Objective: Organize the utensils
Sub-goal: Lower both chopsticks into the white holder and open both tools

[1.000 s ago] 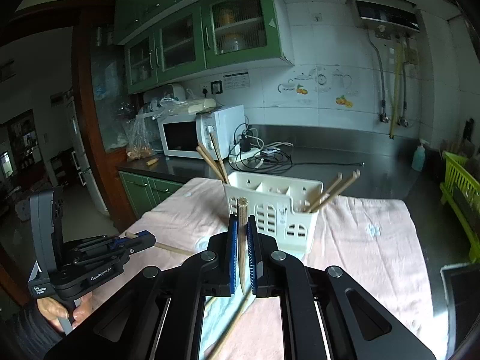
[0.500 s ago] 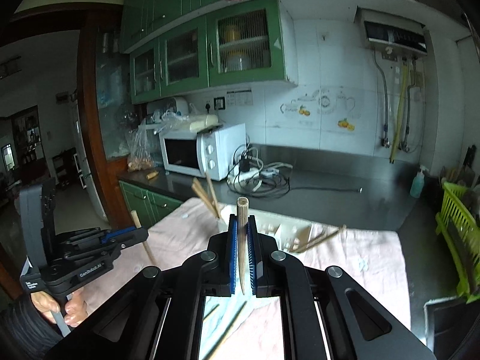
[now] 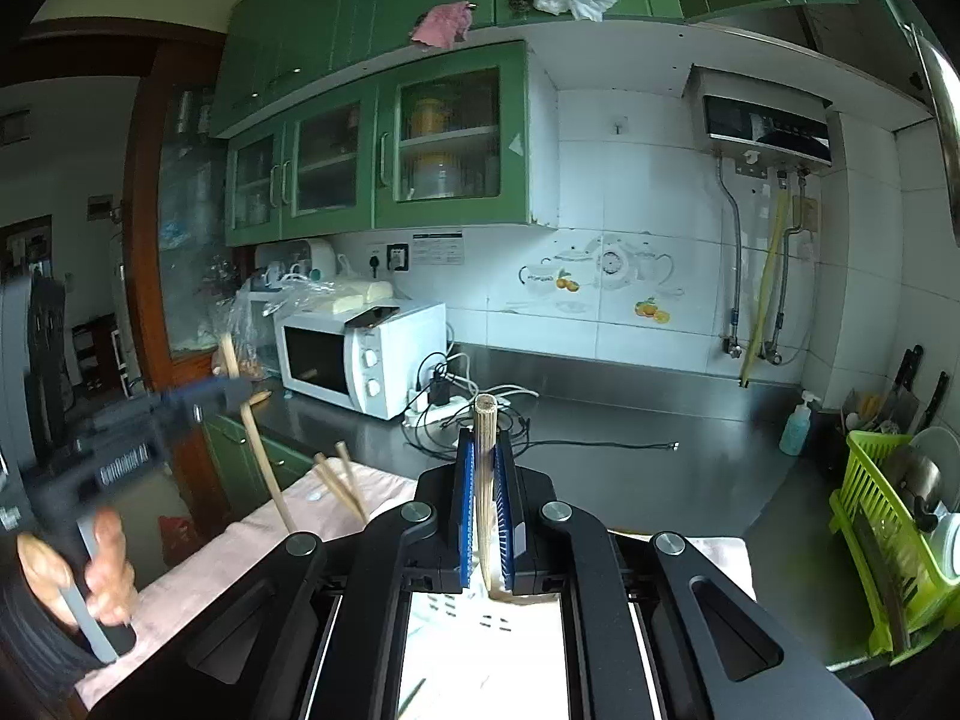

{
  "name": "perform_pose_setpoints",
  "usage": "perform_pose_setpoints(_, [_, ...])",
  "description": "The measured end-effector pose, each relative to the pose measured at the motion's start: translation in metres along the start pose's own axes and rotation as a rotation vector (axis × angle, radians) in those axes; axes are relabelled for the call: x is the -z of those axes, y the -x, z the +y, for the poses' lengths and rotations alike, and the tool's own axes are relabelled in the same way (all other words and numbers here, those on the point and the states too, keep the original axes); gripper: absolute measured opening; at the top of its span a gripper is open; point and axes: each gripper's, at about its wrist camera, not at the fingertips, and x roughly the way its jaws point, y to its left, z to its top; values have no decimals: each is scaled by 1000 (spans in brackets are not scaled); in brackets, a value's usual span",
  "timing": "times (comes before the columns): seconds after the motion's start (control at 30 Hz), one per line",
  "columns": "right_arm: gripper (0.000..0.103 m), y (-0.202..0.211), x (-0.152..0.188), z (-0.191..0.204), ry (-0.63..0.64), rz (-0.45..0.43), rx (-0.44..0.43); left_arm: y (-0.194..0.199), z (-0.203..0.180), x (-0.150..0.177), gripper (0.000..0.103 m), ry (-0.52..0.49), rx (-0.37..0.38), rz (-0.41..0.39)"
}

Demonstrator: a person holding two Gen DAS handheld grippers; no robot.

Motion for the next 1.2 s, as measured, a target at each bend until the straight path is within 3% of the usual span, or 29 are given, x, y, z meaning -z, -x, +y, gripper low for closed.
perform_pose_setpoints(0.3, [7, -40, 6, -15, -1, 26, 9, -62, 3, -30, 5, -16, -53, -66])
perform_pose_setpoints(0.57, [7, -71, 18, -26, -10, 54, 8, -112, 19, -28, 5, 9, -81, -70])
perform_pose_setpoints(0.93, [7, -91, 36, -28, -33, 99, -6, -127, 24, 6, 5, 17, -31, 40])
perform_pose_setpoints(1.0, [8, -91, 38, -29, -41, 110, -5, -119, 22, 10, 13, 3, -24, 41])
perform_pose_setpoints(1.03, [11, -91, 38, -30, -43, 113, 0, -114, 21, 13, 26, -4, -21, 50])
perform_pose_setpoints(1.07, [11, -91, 39, -30, -44, 115, 2, -108, 21, 16, 50, -9, -21, 53])
perform_pose_setpoints(1.1, [12, -90, 40, -30, -46, 117, 3, -101, 20, 18, 59, -7, -23, 47])
perform_pose_setpoints(1.2, [27, -82, 42, -30, -49, 107, 8, -79, 19, 27, 72, -8, -21, 36])
